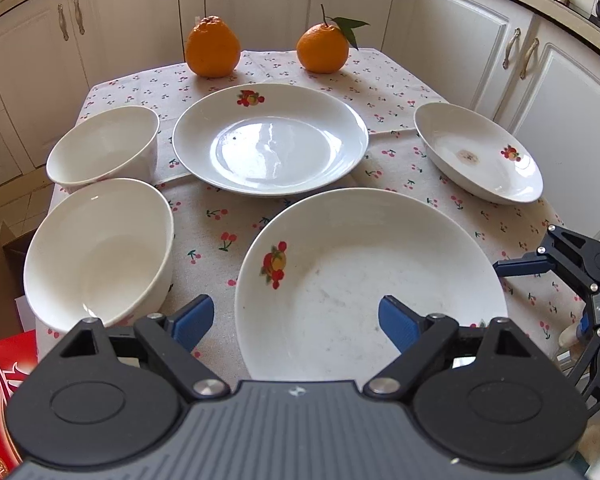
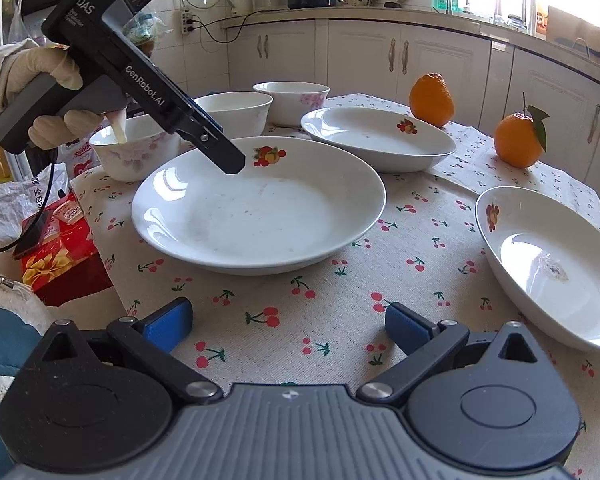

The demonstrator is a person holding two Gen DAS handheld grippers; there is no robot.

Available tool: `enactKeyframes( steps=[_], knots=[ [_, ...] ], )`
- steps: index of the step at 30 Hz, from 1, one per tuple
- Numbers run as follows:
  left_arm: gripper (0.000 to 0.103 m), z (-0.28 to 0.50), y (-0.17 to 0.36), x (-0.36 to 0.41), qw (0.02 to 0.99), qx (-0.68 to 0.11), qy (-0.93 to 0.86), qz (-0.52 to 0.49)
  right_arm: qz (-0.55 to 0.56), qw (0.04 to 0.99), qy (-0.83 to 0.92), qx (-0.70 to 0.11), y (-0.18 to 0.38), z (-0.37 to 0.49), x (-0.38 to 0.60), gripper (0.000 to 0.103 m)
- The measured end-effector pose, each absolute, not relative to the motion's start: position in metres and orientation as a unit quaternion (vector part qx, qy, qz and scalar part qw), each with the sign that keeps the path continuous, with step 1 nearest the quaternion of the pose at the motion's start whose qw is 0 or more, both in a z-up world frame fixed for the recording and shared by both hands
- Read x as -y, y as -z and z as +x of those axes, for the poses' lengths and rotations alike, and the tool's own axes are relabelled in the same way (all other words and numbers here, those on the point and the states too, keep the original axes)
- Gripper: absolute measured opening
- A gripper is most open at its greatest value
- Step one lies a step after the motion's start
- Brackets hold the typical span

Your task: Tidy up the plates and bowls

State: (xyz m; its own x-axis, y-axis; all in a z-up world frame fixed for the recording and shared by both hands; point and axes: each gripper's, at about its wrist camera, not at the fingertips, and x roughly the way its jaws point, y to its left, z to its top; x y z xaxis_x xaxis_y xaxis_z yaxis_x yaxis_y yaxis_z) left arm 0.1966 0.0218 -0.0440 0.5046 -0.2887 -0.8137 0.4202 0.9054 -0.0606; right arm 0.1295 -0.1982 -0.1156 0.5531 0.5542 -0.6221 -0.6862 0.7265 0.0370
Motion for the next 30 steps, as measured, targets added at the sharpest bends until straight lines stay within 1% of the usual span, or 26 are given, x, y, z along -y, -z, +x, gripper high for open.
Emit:
enactKeyframes(
  steps=[12,17,22,30],
  knots=[
    [0.089,0.217,0.054,-0.014,0.841,-0.488,0.22,0.079,-0.12,0.862,-0.378,-0.315,0.114,0.141,0.188,0.103],
    [0.086,0.225,0.059,-0.011,0.832,-0.5,0.224,0.088,-0.126,0.857,-0.39,-0.313,0.115,0.148,0.18,0.103],
    [0.078,0.229,0.059,-0.007,0.821,-0.511,0.237,0.092,-0.13,0.853,-0.399,-0.312,0.114,0.153,0.175,0.103],
    [0.073,0.235,0.058,-0.007,0.808,-0.527,0.241,0.102,-0.136,0.848,-0.409,-0.309,0.114,0.158,0.169,0.103]
  ],
)
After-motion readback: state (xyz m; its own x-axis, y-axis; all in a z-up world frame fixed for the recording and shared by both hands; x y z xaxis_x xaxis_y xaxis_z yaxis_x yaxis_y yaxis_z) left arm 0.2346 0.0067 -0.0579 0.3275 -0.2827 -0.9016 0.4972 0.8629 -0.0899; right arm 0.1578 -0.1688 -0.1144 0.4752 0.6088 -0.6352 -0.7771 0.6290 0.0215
